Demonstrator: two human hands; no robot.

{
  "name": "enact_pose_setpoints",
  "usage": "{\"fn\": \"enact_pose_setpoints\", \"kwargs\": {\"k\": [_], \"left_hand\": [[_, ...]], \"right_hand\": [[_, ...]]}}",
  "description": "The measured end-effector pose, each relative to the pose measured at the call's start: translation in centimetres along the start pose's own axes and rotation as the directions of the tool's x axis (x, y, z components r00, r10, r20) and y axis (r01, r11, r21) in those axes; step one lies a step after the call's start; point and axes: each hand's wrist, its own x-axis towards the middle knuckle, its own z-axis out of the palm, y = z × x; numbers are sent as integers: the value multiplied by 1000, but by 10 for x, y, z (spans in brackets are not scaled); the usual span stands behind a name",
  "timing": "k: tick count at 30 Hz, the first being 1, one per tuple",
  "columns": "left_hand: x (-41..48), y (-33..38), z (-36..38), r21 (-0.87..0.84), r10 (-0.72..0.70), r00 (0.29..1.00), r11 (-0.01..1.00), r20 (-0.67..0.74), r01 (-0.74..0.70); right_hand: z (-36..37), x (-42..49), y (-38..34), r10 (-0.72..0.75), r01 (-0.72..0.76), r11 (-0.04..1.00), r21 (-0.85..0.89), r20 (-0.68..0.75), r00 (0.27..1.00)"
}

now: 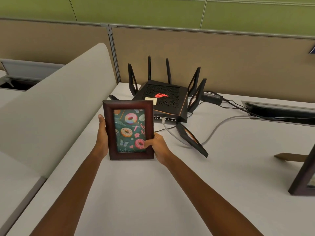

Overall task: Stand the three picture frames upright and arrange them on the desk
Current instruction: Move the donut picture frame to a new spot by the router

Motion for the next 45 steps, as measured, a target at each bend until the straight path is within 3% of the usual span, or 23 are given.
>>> {"fn": "enact_pose_setpoints", "kwargs": {"k": [9,12,14,17,20,27,36,45], "left_hand": [[-3,-6,4,45,39,996,998,-79,-35],[-11,-8,10,121,65,973,992,-223,-38],[-18,-11,14,232,205,922,964,-328,-131],[-36,-10,20,503,513,759,816,-401,-286],[-54,-10,28,642,678,668,666,-307,-380],[-104,-17,65,683,744,659,425,110,-594],[-160,-41,152,638,672,682,396,289,-660],[-216,-63,250,578,578,733,478,359,-661]], "right_hand": [[-1,1,0,-10,10,999,-53,0,1000],[-4,-3,4,-51,53,990,-130,19,999],[-8,-10,7,-88,91,978,-186,25,996],[-19,-23,12,-108,104,972,-212,-5,994],[-32,-40,18,-121,101,964,-246,-67,990],[-73,-91,18,-204,150,893,-425,-84,975],[-165,-171,13,-389,257,800,-543,-142,910],[-282,-255,8,-504,242,782,-574,-355,787]]}}
